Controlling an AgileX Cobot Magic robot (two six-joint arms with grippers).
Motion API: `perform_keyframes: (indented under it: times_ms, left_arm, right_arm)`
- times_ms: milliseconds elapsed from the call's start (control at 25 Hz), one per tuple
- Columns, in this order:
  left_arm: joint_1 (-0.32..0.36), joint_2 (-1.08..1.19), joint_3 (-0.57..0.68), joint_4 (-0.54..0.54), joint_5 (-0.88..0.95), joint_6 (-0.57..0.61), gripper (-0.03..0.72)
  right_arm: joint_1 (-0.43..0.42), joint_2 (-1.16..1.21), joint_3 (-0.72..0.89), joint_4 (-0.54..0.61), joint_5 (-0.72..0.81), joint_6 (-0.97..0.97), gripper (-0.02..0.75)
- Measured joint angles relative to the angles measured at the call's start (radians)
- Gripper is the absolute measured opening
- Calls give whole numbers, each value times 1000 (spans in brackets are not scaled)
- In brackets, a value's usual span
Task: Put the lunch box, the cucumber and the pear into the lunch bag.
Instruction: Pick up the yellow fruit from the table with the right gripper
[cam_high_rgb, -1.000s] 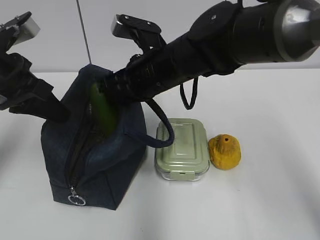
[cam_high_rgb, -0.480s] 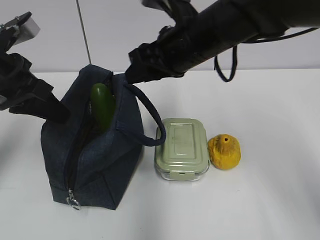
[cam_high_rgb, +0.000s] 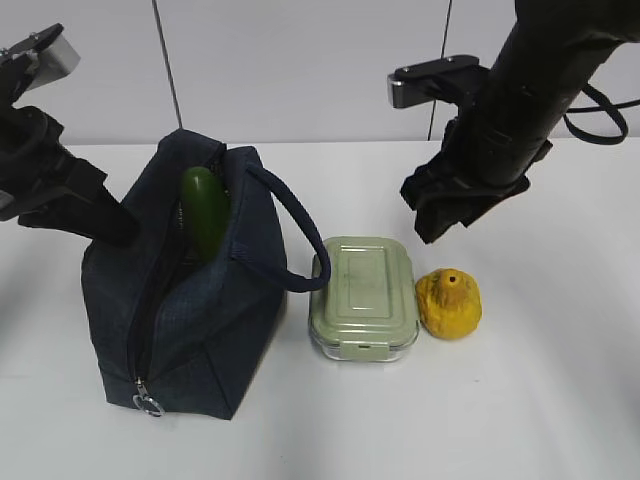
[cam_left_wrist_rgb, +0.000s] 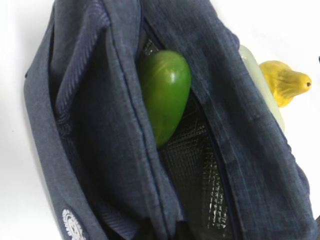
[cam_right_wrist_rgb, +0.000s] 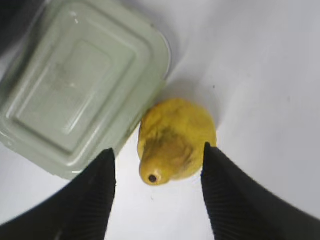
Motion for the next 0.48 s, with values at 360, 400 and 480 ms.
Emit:
perform_keyframes:
  times_ms: [360, 400, 480]
  left_arm:
    - [0, 0, 0, 1, 0, 0, 21]
    - [0, 0, 0, 1, 0, 0, 21]
    - [0, 0, 0, 1, 0, 0, 21]
  right_arm:
    - [0, 72, 0, -40, 91, 44, 435]
    - [0, 79, 0, -41, 96, 46, 435]
    - [0, 96, 0, -43, 100, 48, 435]
